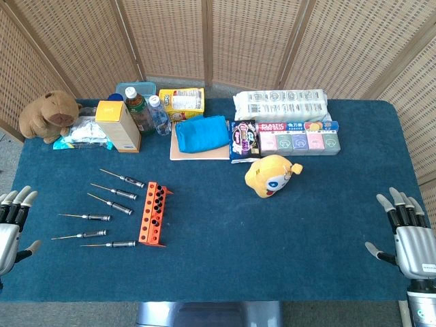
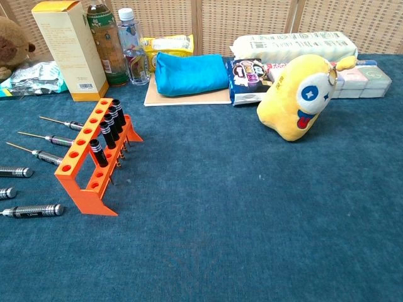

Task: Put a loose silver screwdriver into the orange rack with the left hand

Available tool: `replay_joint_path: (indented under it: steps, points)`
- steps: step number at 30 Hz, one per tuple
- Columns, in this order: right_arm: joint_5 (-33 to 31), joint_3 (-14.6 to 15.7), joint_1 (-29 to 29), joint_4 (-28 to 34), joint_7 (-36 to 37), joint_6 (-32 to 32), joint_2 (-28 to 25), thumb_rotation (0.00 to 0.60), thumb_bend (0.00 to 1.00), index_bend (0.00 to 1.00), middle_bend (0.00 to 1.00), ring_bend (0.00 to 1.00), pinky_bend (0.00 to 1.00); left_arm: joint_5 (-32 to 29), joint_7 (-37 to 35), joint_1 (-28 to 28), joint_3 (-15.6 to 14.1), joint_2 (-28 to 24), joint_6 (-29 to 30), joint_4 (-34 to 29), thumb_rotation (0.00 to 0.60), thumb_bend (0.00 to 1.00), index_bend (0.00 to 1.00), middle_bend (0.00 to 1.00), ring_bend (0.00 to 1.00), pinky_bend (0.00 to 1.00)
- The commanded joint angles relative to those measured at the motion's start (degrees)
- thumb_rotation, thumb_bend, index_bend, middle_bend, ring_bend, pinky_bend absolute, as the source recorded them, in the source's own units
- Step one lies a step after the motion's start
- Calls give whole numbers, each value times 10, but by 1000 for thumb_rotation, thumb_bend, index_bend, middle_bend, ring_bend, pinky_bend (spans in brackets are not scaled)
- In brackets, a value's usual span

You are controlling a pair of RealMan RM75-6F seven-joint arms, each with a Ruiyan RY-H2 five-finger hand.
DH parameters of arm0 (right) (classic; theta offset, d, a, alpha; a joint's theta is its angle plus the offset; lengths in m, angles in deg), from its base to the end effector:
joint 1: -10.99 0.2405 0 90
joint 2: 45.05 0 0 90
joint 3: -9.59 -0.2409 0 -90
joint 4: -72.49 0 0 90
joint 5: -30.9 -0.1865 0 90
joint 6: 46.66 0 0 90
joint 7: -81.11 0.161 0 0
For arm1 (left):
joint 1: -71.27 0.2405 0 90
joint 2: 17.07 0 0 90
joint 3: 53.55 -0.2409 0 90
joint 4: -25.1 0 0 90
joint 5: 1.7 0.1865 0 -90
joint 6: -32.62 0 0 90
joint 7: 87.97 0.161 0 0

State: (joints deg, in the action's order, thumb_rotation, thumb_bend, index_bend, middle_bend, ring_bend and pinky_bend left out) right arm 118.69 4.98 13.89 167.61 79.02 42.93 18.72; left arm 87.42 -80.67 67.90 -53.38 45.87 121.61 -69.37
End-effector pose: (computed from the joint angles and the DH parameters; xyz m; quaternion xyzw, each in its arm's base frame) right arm -0.2742 -0.1895 0.1863 0.5748 -0.3604 0.4194 0.6031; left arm -0.2793 0.1782 0.1767 -0.6212 -0.3434 -0.3647 0.6026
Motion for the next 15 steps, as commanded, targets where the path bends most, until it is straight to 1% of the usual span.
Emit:
replay_joint_path:
  steps: [1, 4, 8, 9, 10, 11, 12, 13, 14, 15]
  points:
    - [-3, -9, -4, -2, -7, 17, 13, 600, 0, 103, 0, 0, 0, 0, -2, 0, 0, -2, -1, -1, 600, 31, 0, 0, 0, 70]
    - [-6, -13, -5, -5, -8, 23, 17, 600, 0, 102, 0, 0, 0, 3, -9, -1, 1, -3, 0, -1, 600, 31, 0, 0, 0, 70]
    - [-7, -9, -5, 0, 8, 13, 12, 600, 0, 98, 0, 0, 0, 4, -18, 0, -2, -4, -4, -2, 600, 33, 0, 0, 0, 70]
    - [-6, -7, -4, 3, 14, 10, 10, 600, 0, 96, 0, 0, 0, 5, -20, -1, -3, -4, -5, -3, 600, 33, 0, 10, 4, 70]
    - [-4, -6, -4, 7, 27, 7, 6, 600, 0, 95, 0, 0, 0, 5, -20, -1, -3, -5, -8, -4, 600, 32, 0, 54, 32, 77]
    - [-3, -6, -4, 8, 32, 7, 4, 600, 0, 95, 0, 0, 0, 6, -21, -3, -3, -5, -10, -5, 600, 32, 0, 154, 110, 113]
    - [-3, -7, -4, 9, 36, 8, 2, 600, 0, 94, 0, 0, 0, 6, -23, -4, -2, -5, -12, -6, 600, 32, 0, 301, 231, 181]
    - [-5, -8, -4, 9, 39, 8, -1, 600, 0, 94, 0, 0, 0, 8, -26, -7, -1, -3, -14, -6, 600, 32, 0, 414, 333, 243]
    - [-6, -8, -4, 9, 41, 7, -2, 600, 0, 94, 0, 0, 0, 10, -28, -10, 0, -1, -16, -5, 600, 35, 0, 567, 482, 357]
    - [-8, -9, -4, 10, 43, 6, -3, 600, 0, 93, 0, 0, 0, 11, -29, -12, 2, 2, -17, -3, 600, 45, 0, 725, 636, 492]
